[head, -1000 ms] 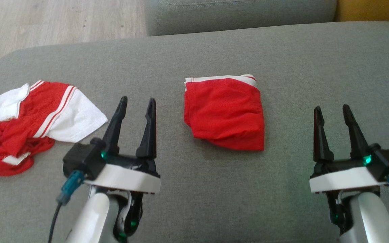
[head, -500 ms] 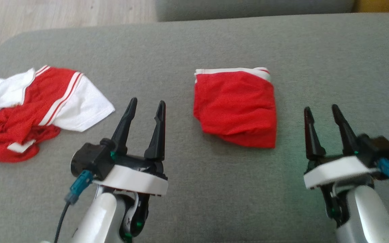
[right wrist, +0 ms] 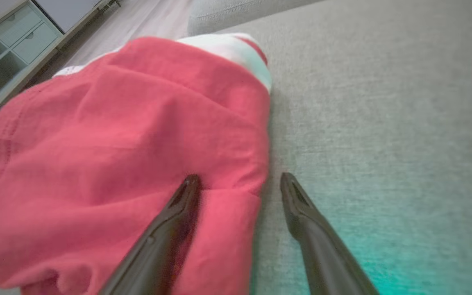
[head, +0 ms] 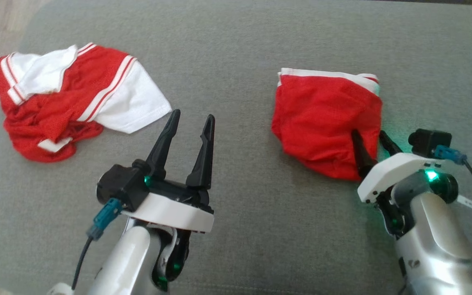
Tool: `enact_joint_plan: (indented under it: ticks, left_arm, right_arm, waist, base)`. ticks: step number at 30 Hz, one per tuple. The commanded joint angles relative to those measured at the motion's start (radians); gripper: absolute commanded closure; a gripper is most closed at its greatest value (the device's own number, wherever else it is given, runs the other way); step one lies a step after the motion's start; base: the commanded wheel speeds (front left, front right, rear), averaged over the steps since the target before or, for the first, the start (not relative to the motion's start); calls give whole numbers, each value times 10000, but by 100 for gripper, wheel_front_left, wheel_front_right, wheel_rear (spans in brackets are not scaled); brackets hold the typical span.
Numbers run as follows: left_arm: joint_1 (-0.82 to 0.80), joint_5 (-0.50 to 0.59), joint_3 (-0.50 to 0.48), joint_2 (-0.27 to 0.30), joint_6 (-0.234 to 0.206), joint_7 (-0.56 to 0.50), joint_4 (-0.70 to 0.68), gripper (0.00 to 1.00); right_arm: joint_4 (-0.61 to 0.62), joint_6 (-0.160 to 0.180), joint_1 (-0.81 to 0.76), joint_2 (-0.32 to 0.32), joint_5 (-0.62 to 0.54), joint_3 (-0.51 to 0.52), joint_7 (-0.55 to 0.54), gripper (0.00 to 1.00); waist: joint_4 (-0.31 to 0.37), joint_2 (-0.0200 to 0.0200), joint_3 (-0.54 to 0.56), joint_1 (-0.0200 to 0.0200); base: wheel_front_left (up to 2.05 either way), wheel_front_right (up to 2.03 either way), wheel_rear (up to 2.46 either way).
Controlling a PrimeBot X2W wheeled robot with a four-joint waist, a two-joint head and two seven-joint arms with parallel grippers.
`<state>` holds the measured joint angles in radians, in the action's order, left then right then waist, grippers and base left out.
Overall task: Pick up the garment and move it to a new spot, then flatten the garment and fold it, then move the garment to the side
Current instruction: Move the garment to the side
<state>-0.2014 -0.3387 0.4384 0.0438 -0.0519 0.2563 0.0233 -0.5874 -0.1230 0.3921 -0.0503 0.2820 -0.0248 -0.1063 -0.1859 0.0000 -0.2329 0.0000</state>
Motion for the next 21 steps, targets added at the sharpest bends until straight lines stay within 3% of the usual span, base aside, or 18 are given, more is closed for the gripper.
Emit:
enact_joint_plan:
  ticks: [1, 6, 7, 8, 9, 17, 21]
  left_arm:
    - [-427, -82, -309, 64, 13, 55, -294, 0]
    - [-397, -86, -292, 64, -24, 55, -279, 0]
    - [-380, -79, -287, 64, -27, 55, -269, 0]
    - [-380, -79, -287, 64, -27, 55, -269, 0]
    - [-366, -70, -284, 64, -29, 55, -262, 0]
    - [-365, 67, -217, 64, 63, 55, -279, 0]
    - [-483, 99, -211, 64, 68, 55, -337, 0]
  right_arm:
    - [-35, -77, 492, 1, 304, -357, -37, 0]
    - [-873, -77, 869, 1, 527, -923, 113, 2]
    - [-980, -77, 940, 1, 323, -1040, 210, 73]
    - [-980, -77, 940, 1, 323, -1040, 210, 73]
    - [-1051, -77, 1006, 1, 105, -1125, 331, 100]
    - [-825, -77, 1404, -70, -2435, -1250, 578, 100]
    - [-395, -77, 1526, -927, -3184, -1919, 242, 100]
  waist:
    - [-175, 0, -105, 0]
    - [-193, 0, -107, 0]
    - [-159, 0, -97, 0]
    - [-159, 0, -97, 0]
    - [-106, 0, -83, 0]
    - [623, 0, -8, 0]
    - [1055, 0, -136, 0]
  base:
    - [0, 0, 0]
    - [0, 0, 0]
    - [0, 0, 0]
    - [0, 0, 0]
    - [0, 0, 0]
    - [0, 0, 0]
    - [0, 0, 0]
